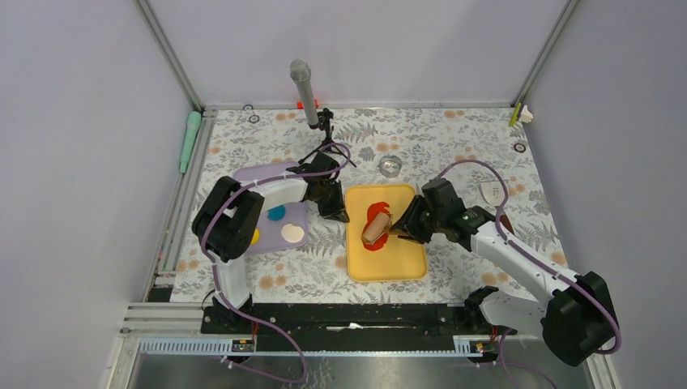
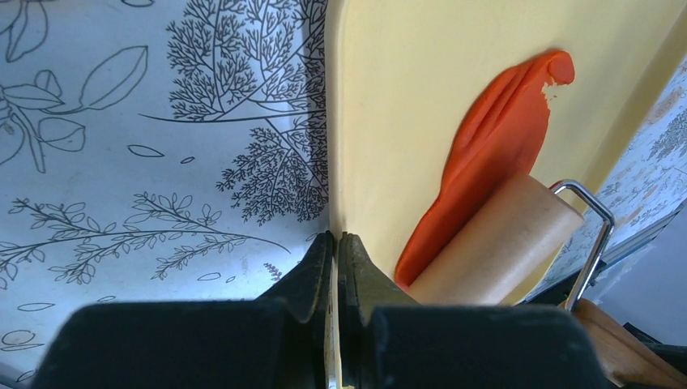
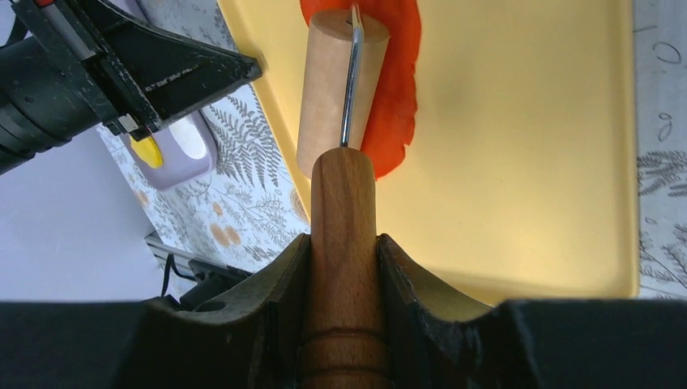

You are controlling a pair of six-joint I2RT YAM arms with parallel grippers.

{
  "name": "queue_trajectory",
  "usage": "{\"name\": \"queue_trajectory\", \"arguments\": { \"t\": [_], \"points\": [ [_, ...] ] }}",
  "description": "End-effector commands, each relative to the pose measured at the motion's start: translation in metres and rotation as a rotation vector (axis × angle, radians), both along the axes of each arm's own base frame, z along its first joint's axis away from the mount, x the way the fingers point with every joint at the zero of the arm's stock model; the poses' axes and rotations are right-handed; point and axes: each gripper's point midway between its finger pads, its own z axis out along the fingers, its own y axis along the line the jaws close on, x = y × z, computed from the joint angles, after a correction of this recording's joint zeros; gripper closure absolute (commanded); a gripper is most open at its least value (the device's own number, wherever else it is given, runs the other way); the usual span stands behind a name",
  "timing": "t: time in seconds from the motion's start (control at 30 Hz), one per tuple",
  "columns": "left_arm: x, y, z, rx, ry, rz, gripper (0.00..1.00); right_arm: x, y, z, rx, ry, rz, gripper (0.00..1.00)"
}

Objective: Roll out the dumpling wrappers from the dough
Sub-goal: Flatten out the dough on the work surface.

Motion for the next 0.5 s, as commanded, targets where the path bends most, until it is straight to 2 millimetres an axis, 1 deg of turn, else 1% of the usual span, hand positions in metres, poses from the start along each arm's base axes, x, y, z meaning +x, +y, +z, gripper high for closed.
{"name": "queue_trajectory", "arguments": {
  "t": [0.0,0.13,0.23,0.3,0.47],
  "points": [
    [-0.003,-0.007,0.002,-0.044,-0.005,-0.048,1.0,-0.003,-0.017,-0.036,-0.143,0.016,-0.041,1.0],
    [-0.004,-0.007,0.004,-0.043,-0.007,-0.057,1.0,0.002,-0.012,-0.045,-0.146,0.038,-0.04,1.0],
    [-0.004,-0.005,0.005,-0.034,-0.014,-0.061,1.0,0.002,-0.015,-0.047,-0.177,0.055,-0.033,1.0],
    [-0.005,-0.002,0.006,-0.022,-0.019,-0.066,1.0,-0.003,-0.019,-0.045,-0.187,0.072,-0.021,1.0],
    [-0.005,0.002,0.01,0.002,-0.036,-0.107,1.0,-0.023,-0.028,-0.036,-0.138,0.178,0.01,1.0]
  ]
}}
